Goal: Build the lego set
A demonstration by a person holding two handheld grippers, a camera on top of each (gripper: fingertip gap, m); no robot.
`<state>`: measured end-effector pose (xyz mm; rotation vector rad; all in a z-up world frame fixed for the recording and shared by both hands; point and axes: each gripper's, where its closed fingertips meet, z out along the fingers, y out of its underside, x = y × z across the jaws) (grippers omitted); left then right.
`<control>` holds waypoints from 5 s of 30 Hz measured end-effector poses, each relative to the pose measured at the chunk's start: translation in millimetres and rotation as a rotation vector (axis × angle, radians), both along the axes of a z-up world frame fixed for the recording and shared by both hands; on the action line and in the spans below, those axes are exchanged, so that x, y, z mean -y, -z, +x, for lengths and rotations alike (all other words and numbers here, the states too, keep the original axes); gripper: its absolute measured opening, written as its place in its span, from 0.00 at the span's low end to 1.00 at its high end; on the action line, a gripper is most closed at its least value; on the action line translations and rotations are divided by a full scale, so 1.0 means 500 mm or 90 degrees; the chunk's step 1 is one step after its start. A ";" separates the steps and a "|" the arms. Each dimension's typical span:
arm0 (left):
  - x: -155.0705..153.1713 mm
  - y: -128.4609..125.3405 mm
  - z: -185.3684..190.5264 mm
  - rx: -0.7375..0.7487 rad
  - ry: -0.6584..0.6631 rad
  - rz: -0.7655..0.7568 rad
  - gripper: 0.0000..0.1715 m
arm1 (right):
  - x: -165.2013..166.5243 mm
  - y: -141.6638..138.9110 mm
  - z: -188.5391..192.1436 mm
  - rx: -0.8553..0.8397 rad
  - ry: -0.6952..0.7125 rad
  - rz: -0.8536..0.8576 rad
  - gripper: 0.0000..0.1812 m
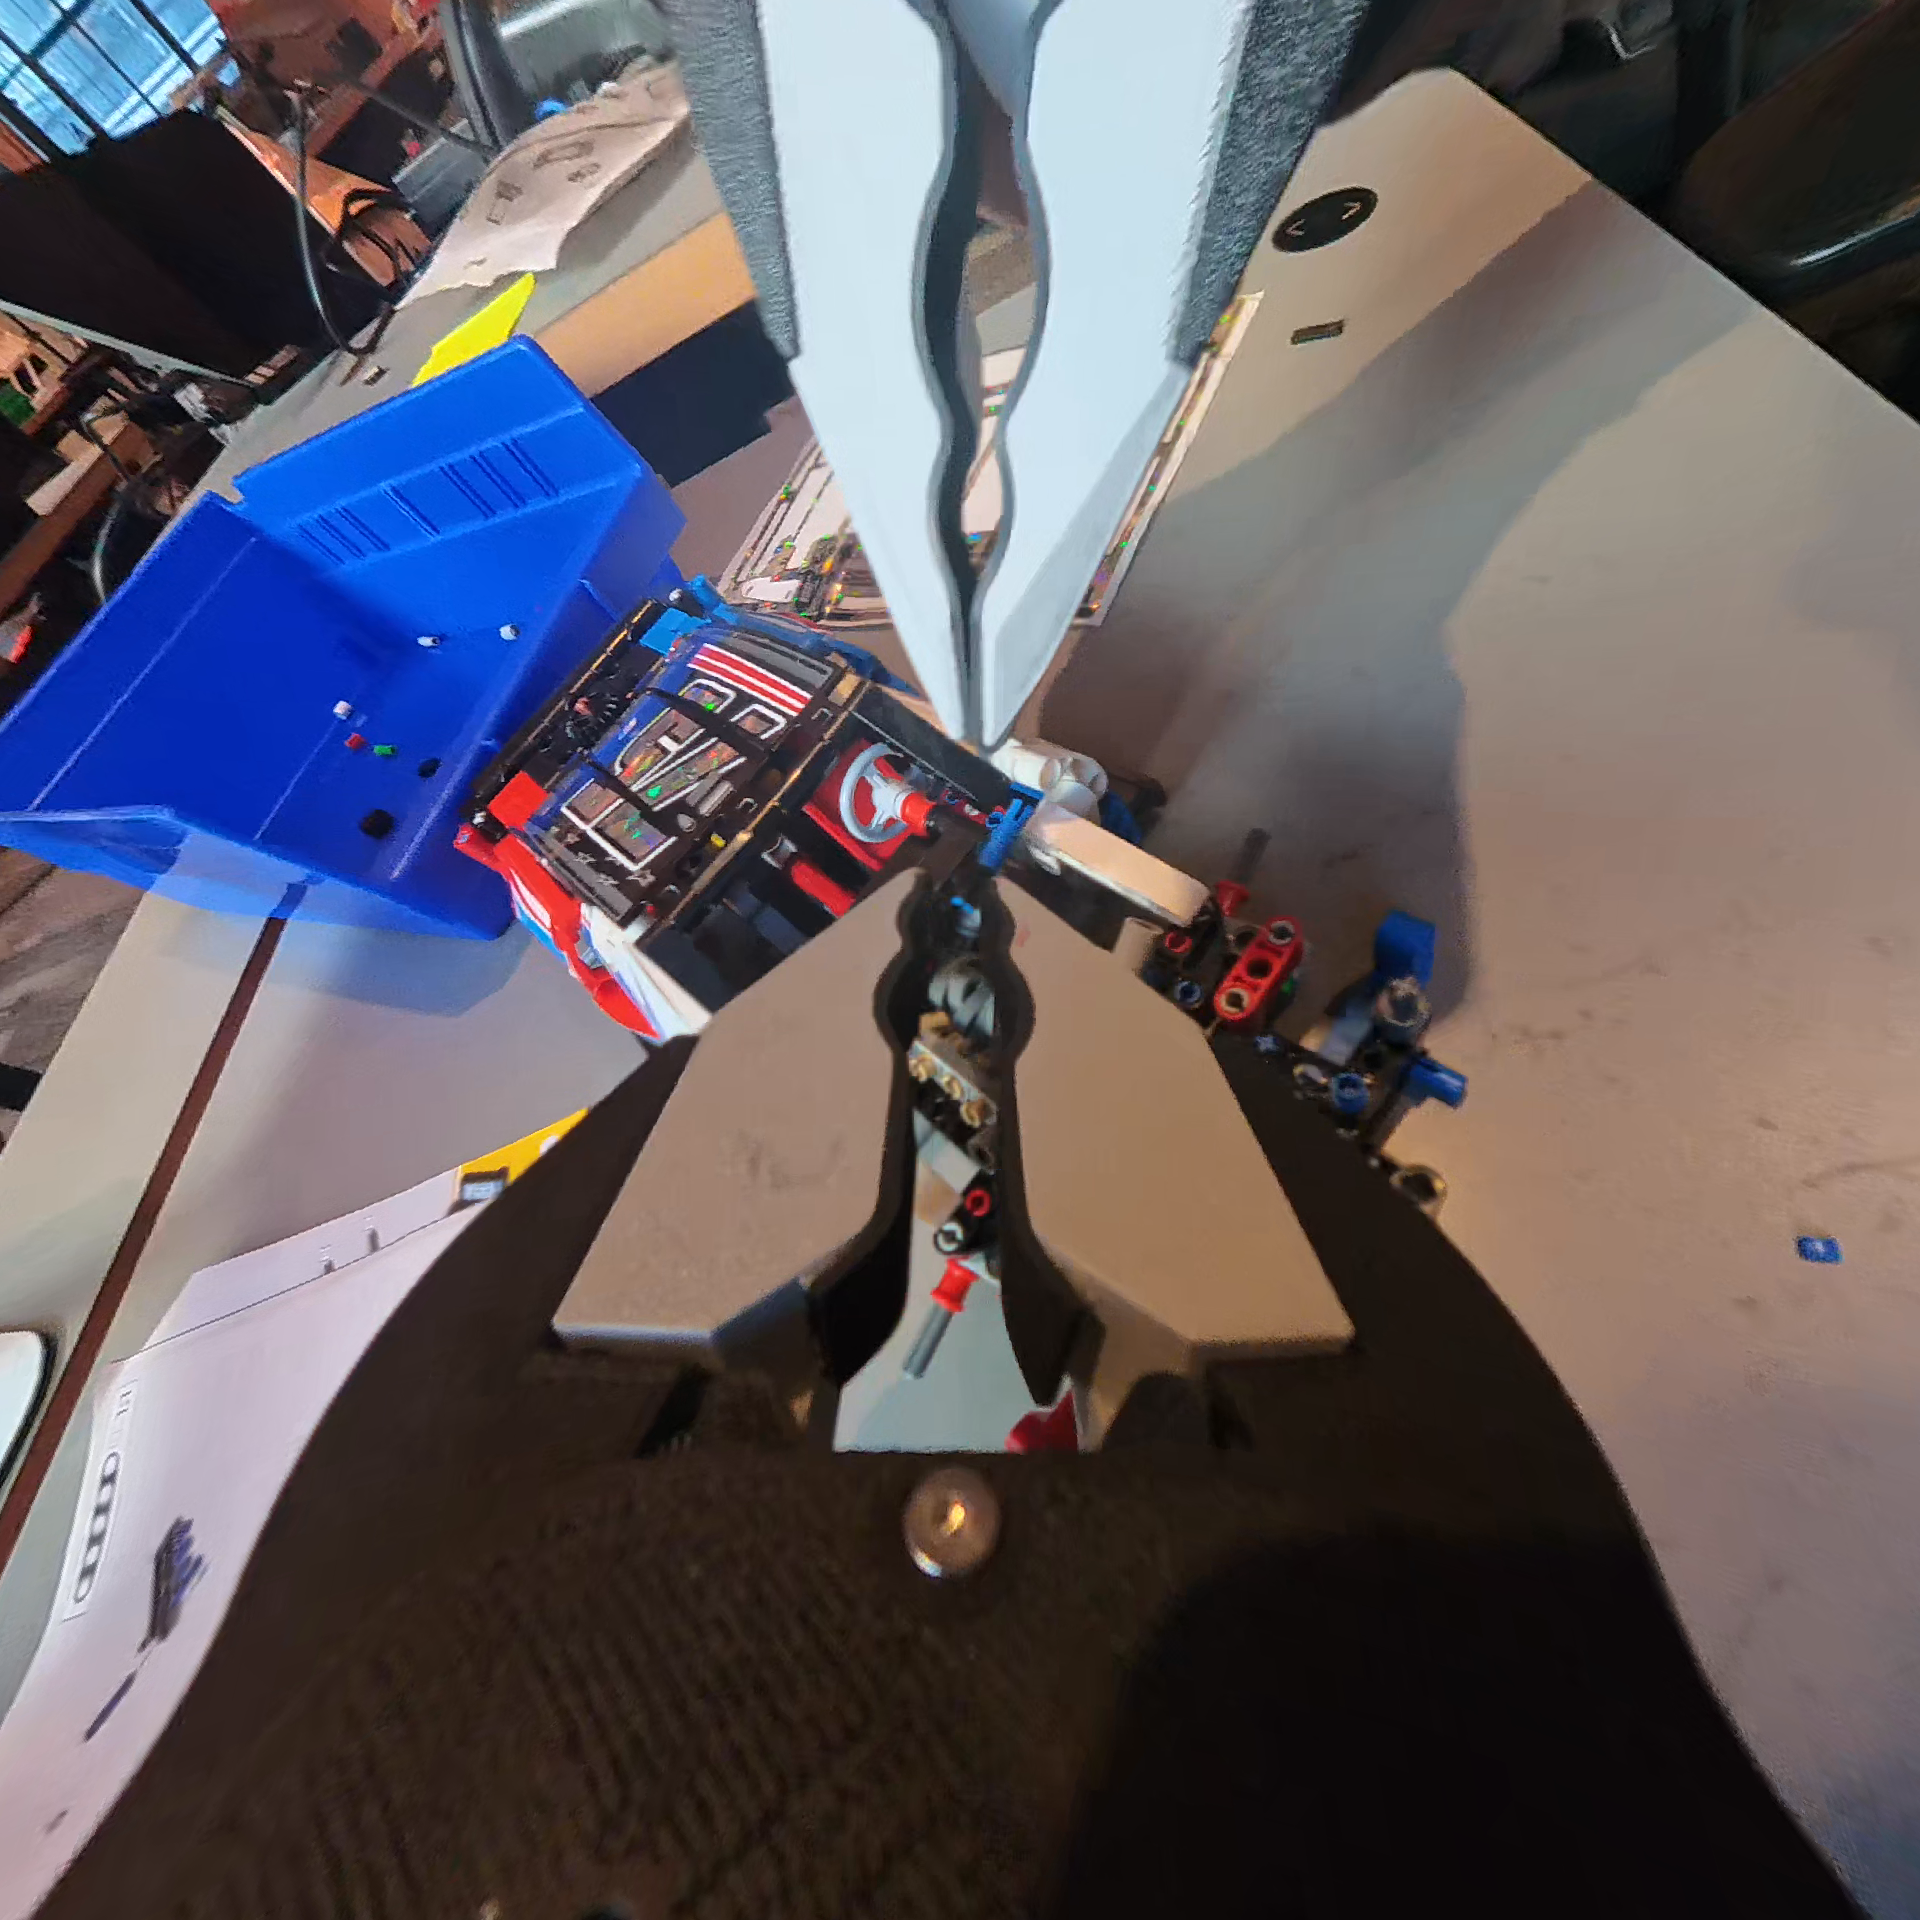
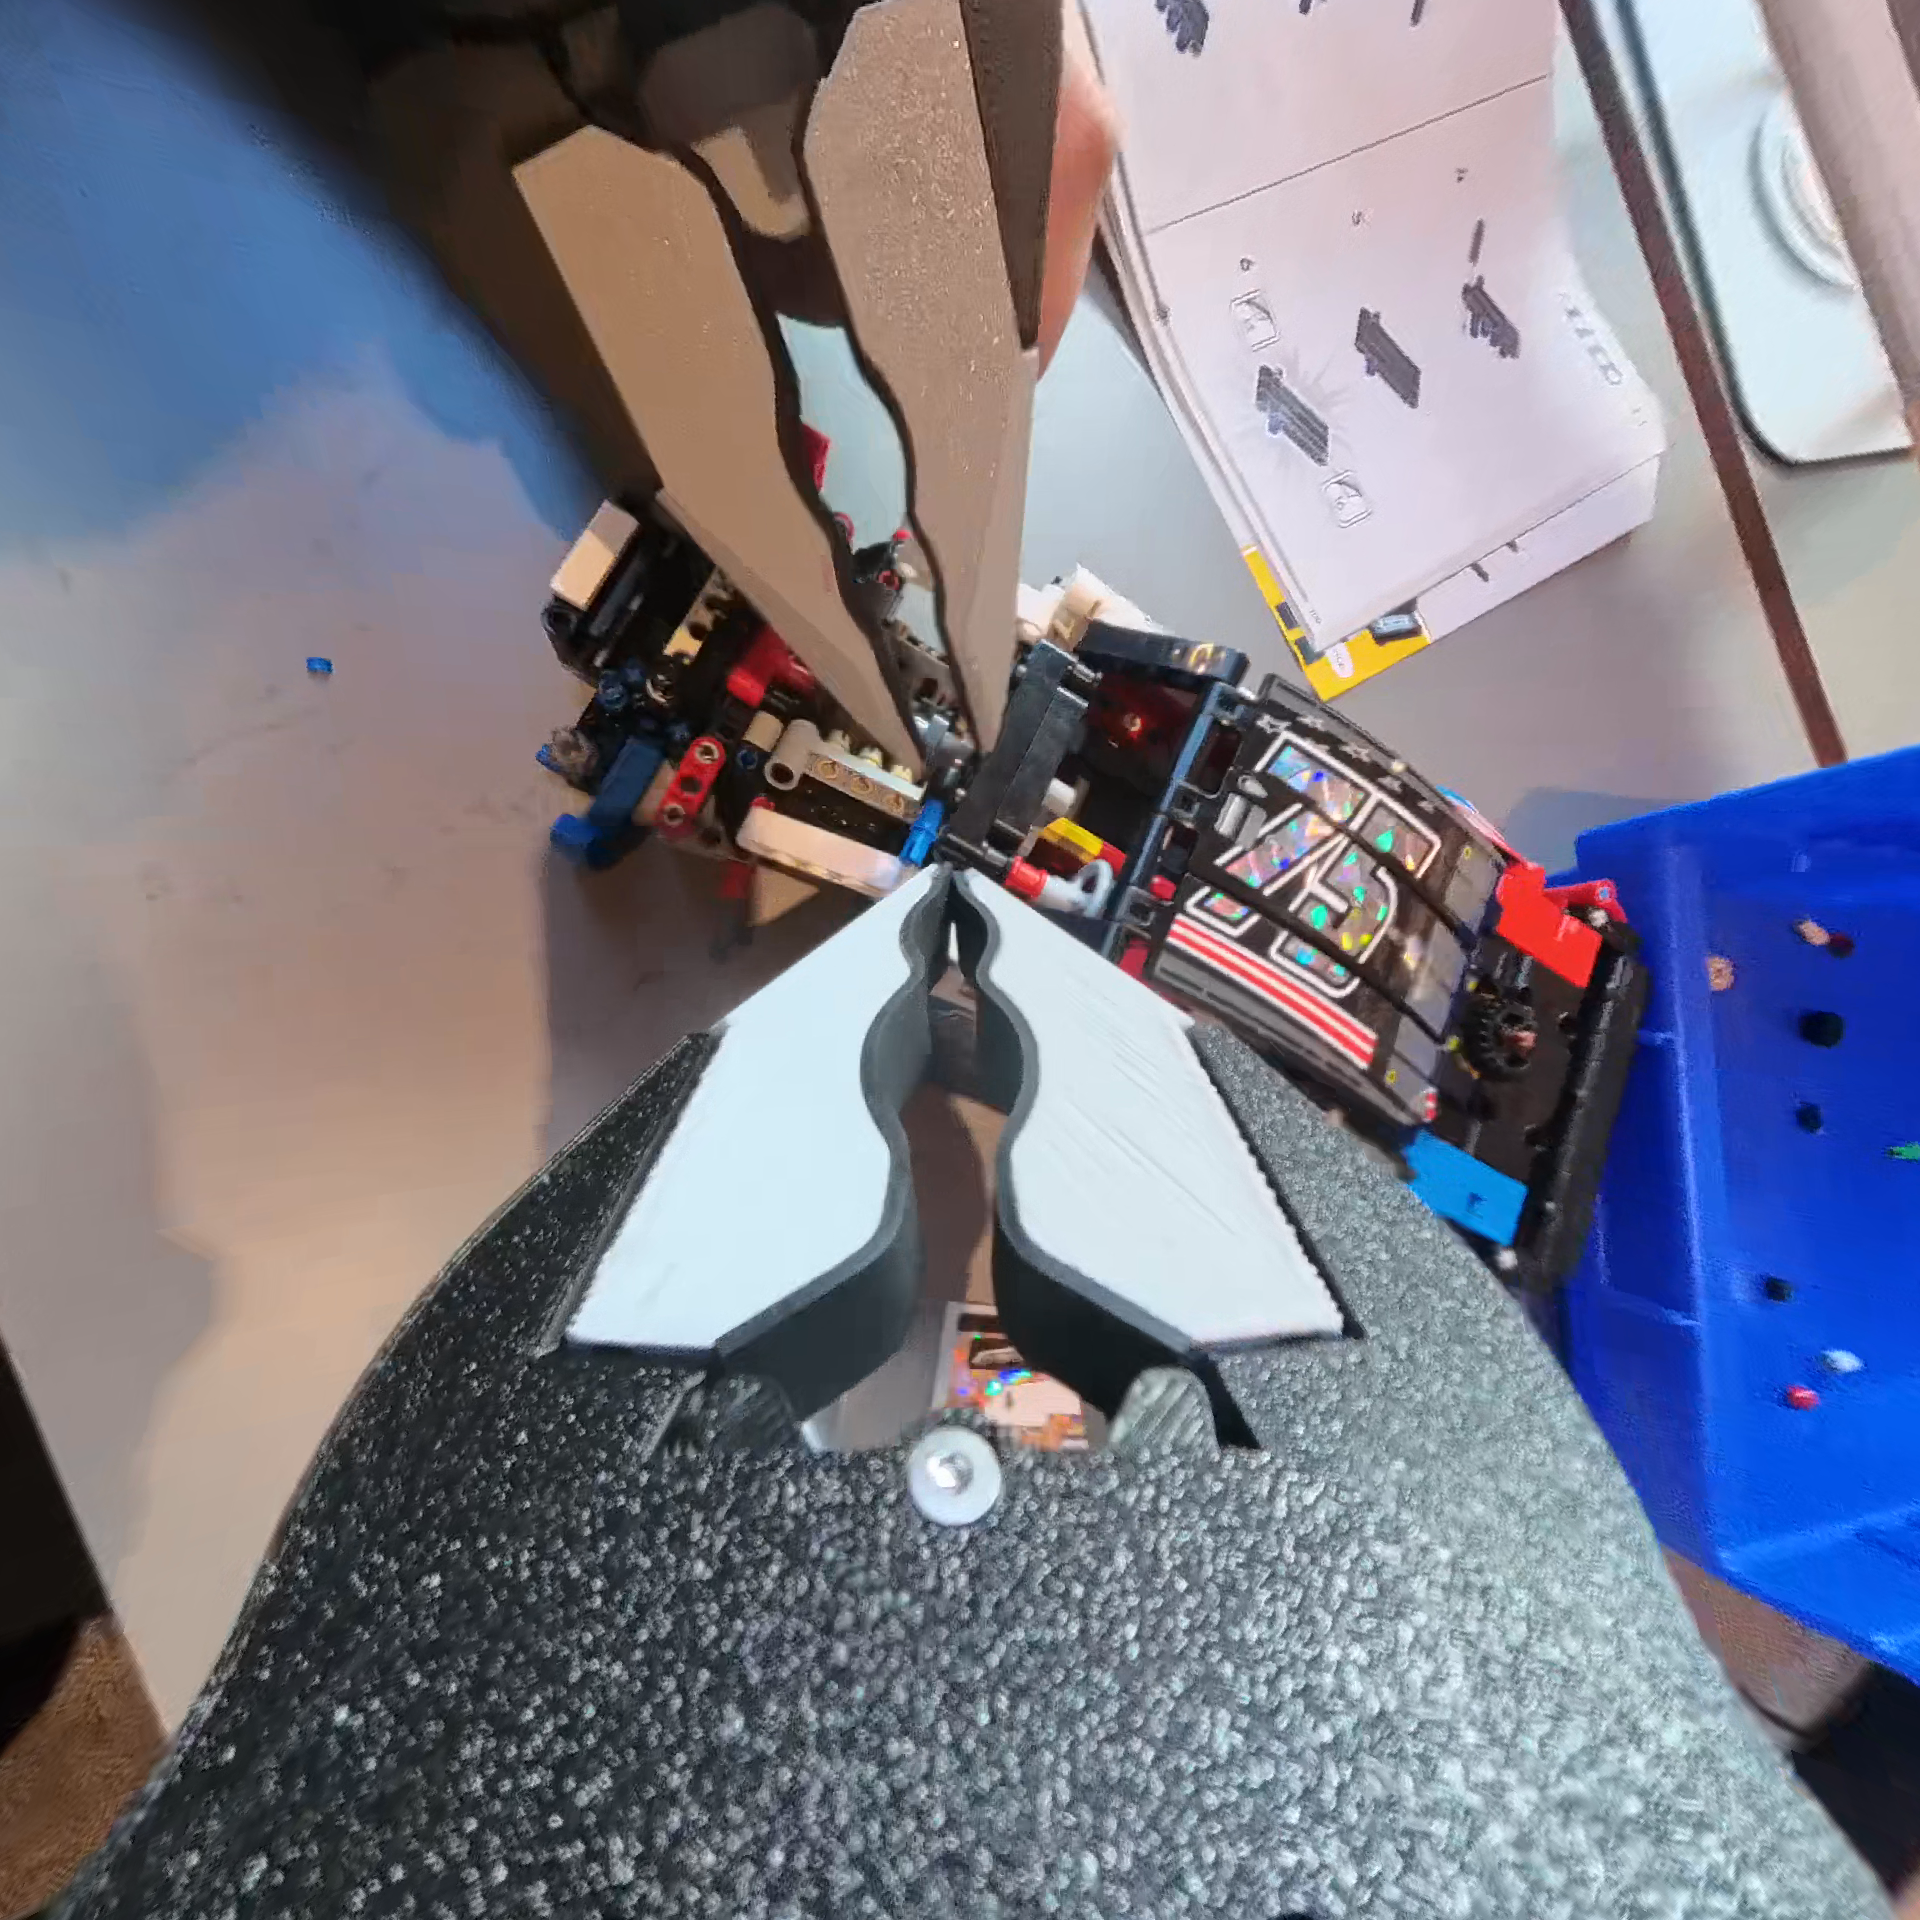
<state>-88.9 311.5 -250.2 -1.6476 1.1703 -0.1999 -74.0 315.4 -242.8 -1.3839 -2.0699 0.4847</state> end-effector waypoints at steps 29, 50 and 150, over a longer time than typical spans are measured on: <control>-0.008 0.026 0.005 -0.216 0.062 0.194 0.04 | 0.011 0.031 -0.011 -0.122 0.106 -0.161 0.03; -0.018 0.018 0.009 -0.264 0.043 0.262 0.02 | 0.007 0.031 -0.018 -0.144 0.122 -0.162 0.02; -0.023 0.014 0.014 -0.328 0.060 0.349 0.03 | -0.006 0.033 -0.009 -0.111 0.053 -0.121 0.00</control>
